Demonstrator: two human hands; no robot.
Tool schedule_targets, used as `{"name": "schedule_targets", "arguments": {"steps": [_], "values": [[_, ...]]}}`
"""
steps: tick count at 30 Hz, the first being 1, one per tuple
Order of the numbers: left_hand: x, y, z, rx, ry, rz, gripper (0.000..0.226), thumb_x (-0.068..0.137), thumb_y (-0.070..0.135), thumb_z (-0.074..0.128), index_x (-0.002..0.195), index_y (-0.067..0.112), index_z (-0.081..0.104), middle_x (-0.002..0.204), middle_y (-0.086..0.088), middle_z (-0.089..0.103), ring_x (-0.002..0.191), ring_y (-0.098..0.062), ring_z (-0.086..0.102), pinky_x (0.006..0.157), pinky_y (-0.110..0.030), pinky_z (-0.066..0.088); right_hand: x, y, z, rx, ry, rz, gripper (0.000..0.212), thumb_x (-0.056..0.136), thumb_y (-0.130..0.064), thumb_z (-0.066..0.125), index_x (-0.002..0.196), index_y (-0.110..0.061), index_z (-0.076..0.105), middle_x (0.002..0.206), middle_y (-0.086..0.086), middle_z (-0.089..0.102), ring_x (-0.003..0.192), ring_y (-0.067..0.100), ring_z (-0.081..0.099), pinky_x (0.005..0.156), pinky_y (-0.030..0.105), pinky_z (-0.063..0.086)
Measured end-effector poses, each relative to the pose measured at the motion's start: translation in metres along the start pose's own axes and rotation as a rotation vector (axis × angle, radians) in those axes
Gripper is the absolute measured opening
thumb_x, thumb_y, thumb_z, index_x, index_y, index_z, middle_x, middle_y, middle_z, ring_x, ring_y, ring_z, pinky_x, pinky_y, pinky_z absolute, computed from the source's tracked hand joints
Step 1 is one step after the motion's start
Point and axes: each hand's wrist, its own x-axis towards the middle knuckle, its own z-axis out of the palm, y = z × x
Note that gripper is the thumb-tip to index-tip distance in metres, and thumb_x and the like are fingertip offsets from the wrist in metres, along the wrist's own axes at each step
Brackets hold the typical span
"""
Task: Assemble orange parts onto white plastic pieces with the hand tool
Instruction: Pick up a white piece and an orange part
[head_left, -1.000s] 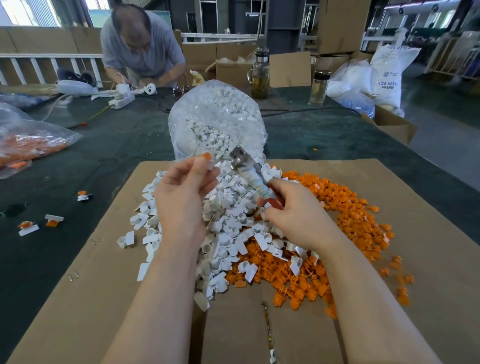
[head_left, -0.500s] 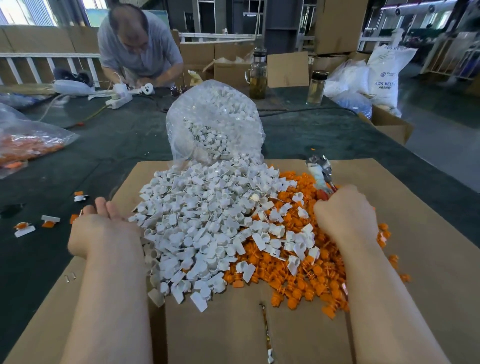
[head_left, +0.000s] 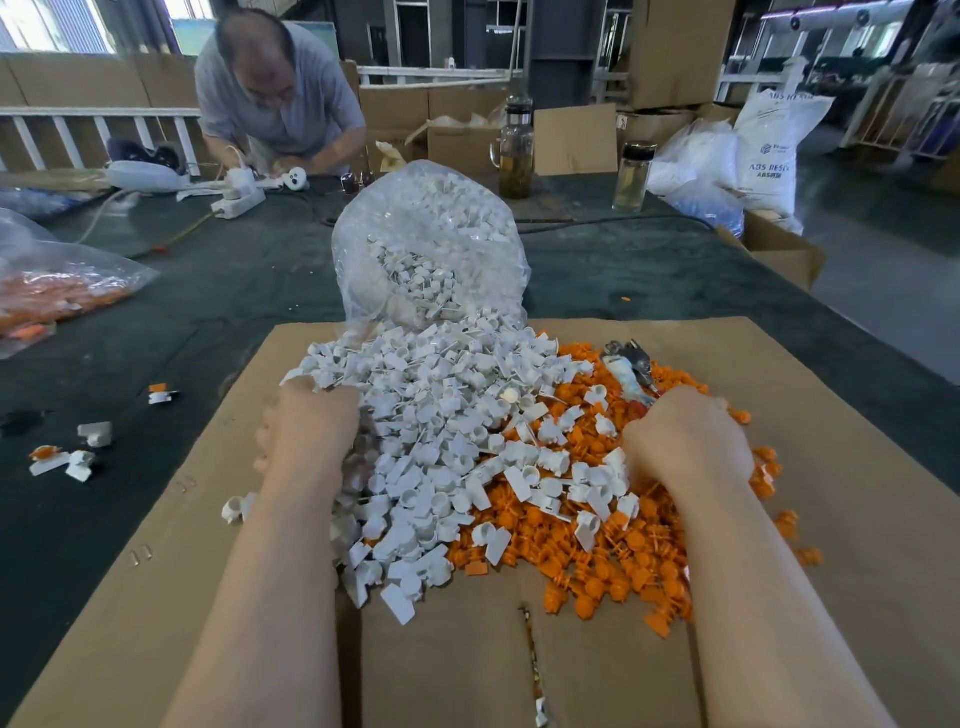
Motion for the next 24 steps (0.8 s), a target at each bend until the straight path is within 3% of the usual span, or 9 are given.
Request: {"name": "schedule_targets", "arguments": {"steps": [3, 5, 7, 9, 11, 15, 18, 21, 24], "values": [[-0.003, -0.001, 0.009, 0.02, -0.055, 0.095, 0.047, 0.089, 0.021, 0.056, 0.136, 0.026, 0.053, 0.135, -0.013, 0.053, 0.123, -0.037, 0.052, 0.101, -0.053, 0.046, 0.001, -0.002, 0.004, -0.019, -0.032, -0.026, 0.012, 0.086, -0.019, 0.06, 0.081, -0.01, 0.055, 0.072, 0.005, 0.052, 0.065, 0.022, 0.052, 0.057, 0.033, 0.042], [-0.008, 0.0, 0.01, 0.013, -0.049, 0.19, 0.04, 0.09, 0.013, 0.051, 0.127, 0.027, 0.061, 0.125, -0.01, 0.059, 0.091, -0.029, 0.064, 0.076, -0.04, 0.055, 0.001, -0.004, 0.005, -0.059, -0.042, -0.034, 0.015, 0.086, -0.021, 0.059, 0.075, -0.014, 0.052, 0.072, 0.003, 0.054, 0.062, 0.02, 0.052, 0.049, 0.027, 0.037], [-0.012, 0.0, 0.011, 0.018, -0.043, 0.256, 0.04, 0.091, 0.005, 0.048, 0.119, 0.028, 0.065, 0.11, -0.004, 0.063, 0.051, -0.015, 0.05, 0.049, -0.025, 0.041, 0.001, -0.006, 0.007, -0.071, -0.046, -0.053, 0.019, 0.087, -0.023, 0.06, 0.072, -0.017, 0.049, 0.073, 0.002, 0.055, 0.06, 0.018, 0.051, 0.046, 0.025, 0.034], [-0.018, 0.002, 0.012, 0.026, -0.044, 0.3, 0.04, 0.092, 0.002, 0.05, 0.114, 0.03, 0.067, 0.095, 0.006, 0.06, 0.036, -0.007, 0.042, 0.039, -0.02, 0.035, 0.001, -0.008, 0.007, -0.06, -0.036, -0.075, 0.02, 0.087, -0.024, 0.06, 0.072, -0.018, 0.048, 0.072, 0.001, 0.055, 0.06, 0.016, 0.051, 0.045, 0.025, 0.034], [-0.023, 0.005, 0.013, 0.022, -0.069, 0.351, 0.036, 0.092, 0.003, 0.056, 0.112, 0.031, 0.068, 0.092, 0.013, 0.057, 0.039, -0.002, 0.049, 0.039, -0.016, 0.038, 0.0, -0.01, 0.007, -0.039, -0.01, -0.11, 0.023, 0.089, -0.027, 0.06, 0.072, -0.02, 0.047, 0.072, 0.0, 0.054, 0.06, 0.016, 0.051, 0.046, 0.025, 0.034], [-0.037, 0.012, 0.015, -0.023, -0.109, 0.462, 0.026, 0.091, 0.013, 0.068, 0.108, 0.032, 0.068, 0.091, 0.027, 0.058, 0.069, 0.014, 0.06, 0.052, -0.005, 0.039, -0.001, -0.014, 0.008, 0.053, 0.028, -0.197, 0.023, 0.091, -0.036, 0.058, 0.077, -0.021, 0.049, 0.073, -0.001, 0.055, 0.062, 0.014, 0.053, 0.047, 0.026, 0.035], [-0.046, 0.017, 0.018, -0.006, -0.144, 0.521, 0.026, 0.087, 0.022, 0.075, 0.107, 0.036, 0.065, 0.093, 0.025, 0.065, 0.084, 0.01, 0.057, 0.064, -0.012, 0.038, 0.001, -0.016, 0.011, 0.234, 0.016, -0.272, 0.016, 0.09, -0.031, 0.056, 0.08, -0.019, 0.053, 0.072, -0.001, 0.056, 0.061, 0.015, 0.052, 0.049, 0.026, 0.032], [-0.054, 0.02, 0.024, -0.047, -0.176, 0.549, 0.023, 0.082, 0.023, 0.08, 0.095, 0.037, 0.067, 0.091, 0.022, 0.069, 0.088, 0.007, 0.062, 0.073, -0.019, 0.047, -0.001, -0.021, 0.01, 0.49, -0.034, -0.303, 0.01, 0.09, -0.026, 0.056, 0.09, -0.016, 0.059, 0.077, 0.005, 0.061, 0.063, 0.017, 0.053, 0.052, 0.032, 0.04], [-0.059, 0.022, 0.027, -0.103, -0.174, 0.543, 0.017, 0.077, 0.026, 0.083, 0.084, 0.035, 0.071, 0.082, 0.022, 0.07, 0.081, 0.01, 0.063, 0.07, -0.017, 0.048, -0.004, -0.024, 0.008, 0.671, -0.092, -0.303, 0.012, 0.091, -0.021, 0.06, 0.096, -0.012, 0.066, 0.08, 0.01, 0.066, 0.059, 0.017, 0.051, 0.055, 0.036, 0.041]]}}
